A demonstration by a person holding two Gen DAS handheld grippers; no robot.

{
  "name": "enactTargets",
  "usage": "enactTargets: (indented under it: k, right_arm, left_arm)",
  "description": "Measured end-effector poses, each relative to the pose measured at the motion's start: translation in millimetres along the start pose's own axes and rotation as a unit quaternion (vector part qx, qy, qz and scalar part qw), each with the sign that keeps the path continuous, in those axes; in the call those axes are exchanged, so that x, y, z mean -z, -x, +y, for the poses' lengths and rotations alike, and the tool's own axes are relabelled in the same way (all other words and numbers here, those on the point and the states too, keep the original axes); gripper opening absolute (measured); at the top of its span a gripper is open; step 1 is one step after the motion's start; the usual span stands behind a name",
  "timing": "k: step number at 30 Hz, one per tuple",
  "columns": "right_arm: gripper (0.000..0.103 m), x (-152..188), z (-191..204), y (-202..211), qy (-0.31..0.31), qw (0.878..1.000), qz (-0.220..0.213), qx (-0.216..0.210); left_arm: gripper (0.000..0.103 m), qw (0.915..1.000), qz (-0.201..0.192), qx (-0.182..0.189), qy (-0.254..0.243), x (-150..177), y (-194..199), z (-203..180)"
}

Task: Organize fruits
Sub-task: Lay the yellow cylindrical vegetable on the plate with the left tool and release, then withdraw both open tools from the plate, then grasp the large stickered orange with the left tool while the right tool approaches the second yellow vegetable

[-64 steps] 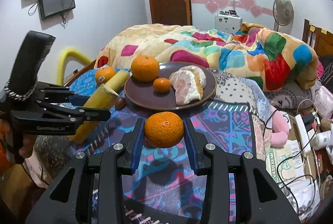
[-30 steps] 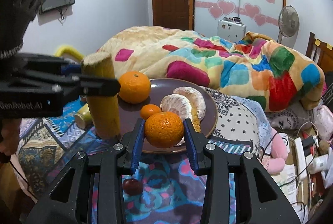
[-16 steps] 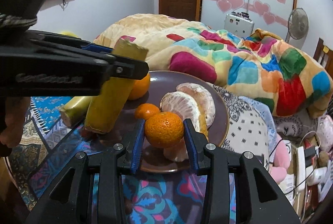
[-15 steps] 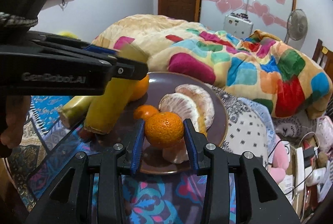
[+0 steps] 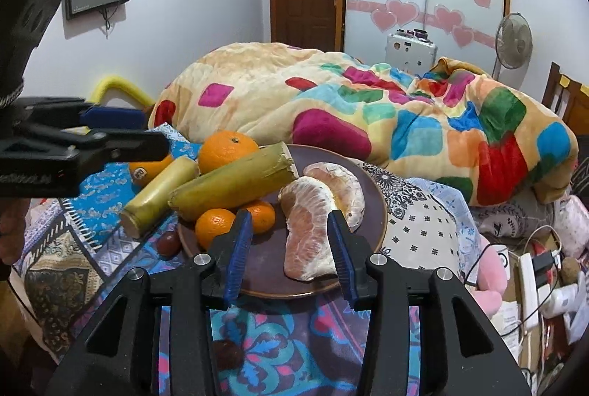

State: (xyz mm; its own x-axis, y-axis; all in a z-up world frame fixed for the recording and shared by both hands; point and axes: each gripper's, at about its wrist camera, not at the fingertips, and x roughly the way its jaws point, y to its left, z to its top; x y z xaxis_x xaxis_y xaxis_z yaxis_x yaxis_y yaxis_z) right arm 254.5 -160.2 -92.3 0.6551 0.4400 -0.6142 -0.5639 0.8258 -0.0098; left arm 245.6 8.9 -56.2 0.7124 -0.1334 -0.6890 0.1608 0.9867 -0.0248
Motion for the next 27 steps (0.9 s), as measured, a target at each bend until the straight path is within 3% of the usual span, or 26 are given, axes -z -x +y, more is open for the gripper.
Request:
enactTargets:
  k: [10,27]
  right_arm:
    - [0.041,-3.3,14.1,12.4,0.006,1.0,-0.014,0.001]
    - [0.044,8.5,4.9,-11.6,0.011,1.0,0.004,0.004]
  left_arm:
    - [0.06,0.9988,0.02,-0.038,0.021,28.6,8.2,44.9]
    - [0.06,0.9924,0.097,-0.056,0.052,41.9,-72.3,91.5]
